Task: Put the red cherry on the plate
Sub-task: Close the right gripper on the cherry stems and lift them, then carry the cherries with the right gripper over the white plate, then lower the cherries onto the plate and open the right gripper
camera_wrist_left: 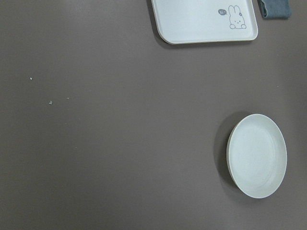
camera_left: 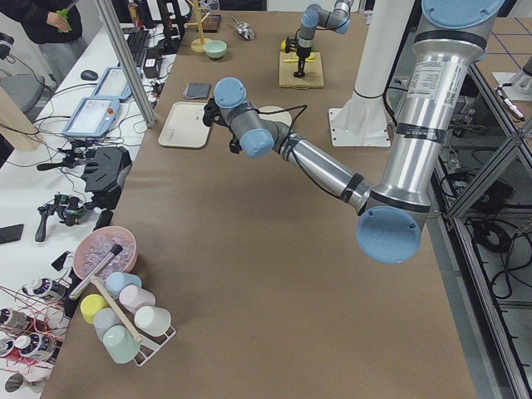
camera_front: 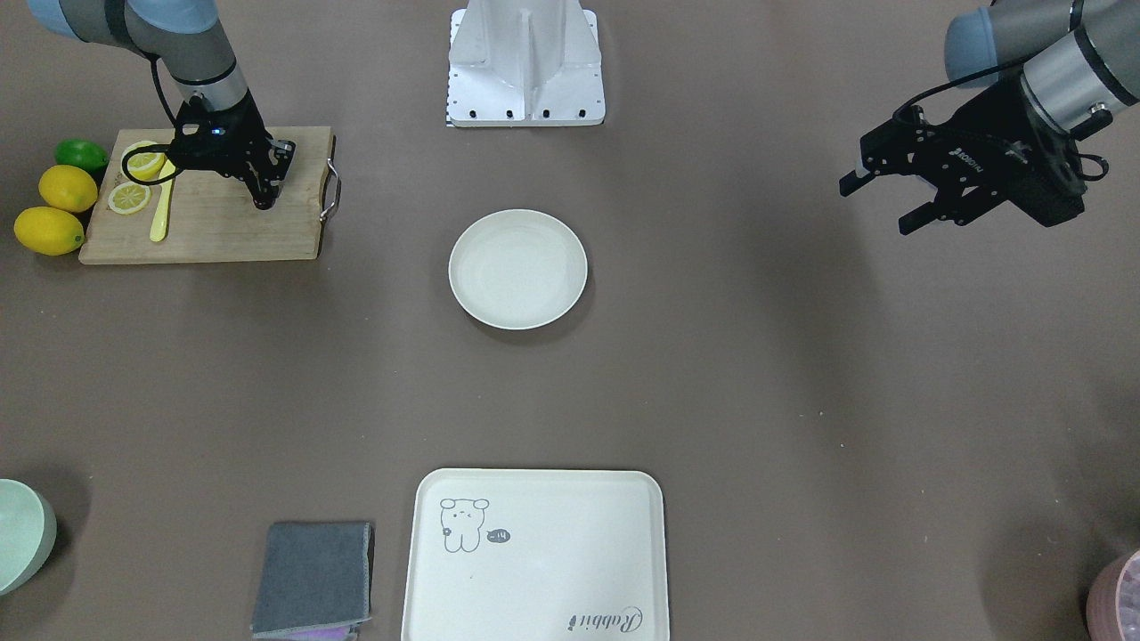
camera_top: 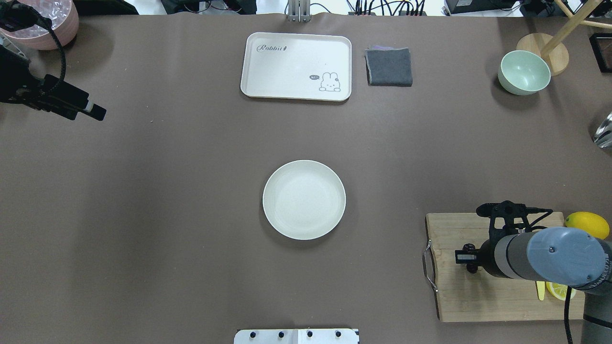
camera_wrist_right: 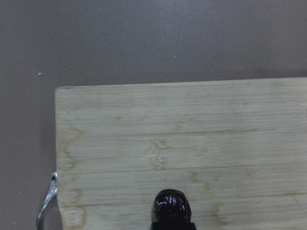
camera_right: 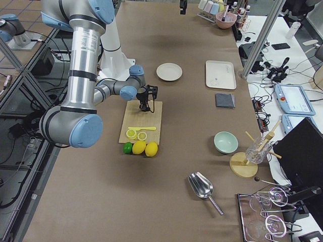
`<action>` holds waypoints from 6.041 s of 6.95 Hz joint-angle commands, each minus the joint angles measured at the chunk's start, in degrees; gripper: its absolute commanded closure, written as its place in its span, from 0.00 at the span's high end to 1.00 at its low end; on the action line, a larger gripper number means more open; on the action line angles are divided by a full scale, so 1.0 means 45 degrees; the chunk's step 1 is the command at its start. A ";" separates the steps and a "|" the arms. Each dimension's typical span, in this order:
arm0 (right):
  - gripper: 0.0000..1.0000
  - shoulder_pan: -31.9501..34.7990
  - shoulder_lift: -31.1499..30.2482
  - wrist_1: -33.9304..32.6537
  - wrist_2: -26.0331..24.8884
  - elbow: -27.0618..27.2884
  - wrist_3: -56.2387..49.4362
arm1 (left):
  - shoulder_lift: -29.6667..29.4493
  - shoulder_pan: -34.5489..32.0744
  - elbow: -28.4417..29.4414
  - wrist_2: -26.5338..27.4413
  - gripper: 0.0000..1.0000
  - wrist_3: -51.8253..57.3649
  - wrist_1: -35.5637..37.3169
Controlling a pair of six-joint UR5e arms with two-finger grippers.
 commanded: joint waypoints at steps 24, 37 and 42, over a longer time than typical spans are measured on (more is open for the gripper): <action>0.00 0.1543 1.4555 -0.6081 0.1020 -0.8669 -0.4029 | 0.5122 -0.4942 0.2428 0.2741 0.98 0.4710 0.0117; 0.36 0.0778 1.2600 -0.6531 0.0317 -0.6591 -0.3638 | 0.5552 -0.5237 0.2273 0.2722 0.98 0.4730 0.0078; 1.00 0.2526 1.2389 -0.6842 0.1770 -0.6013 -0.4414 | 0.5689 -0.5257 0.2350 0.2683 0.98 0.4885 0.0078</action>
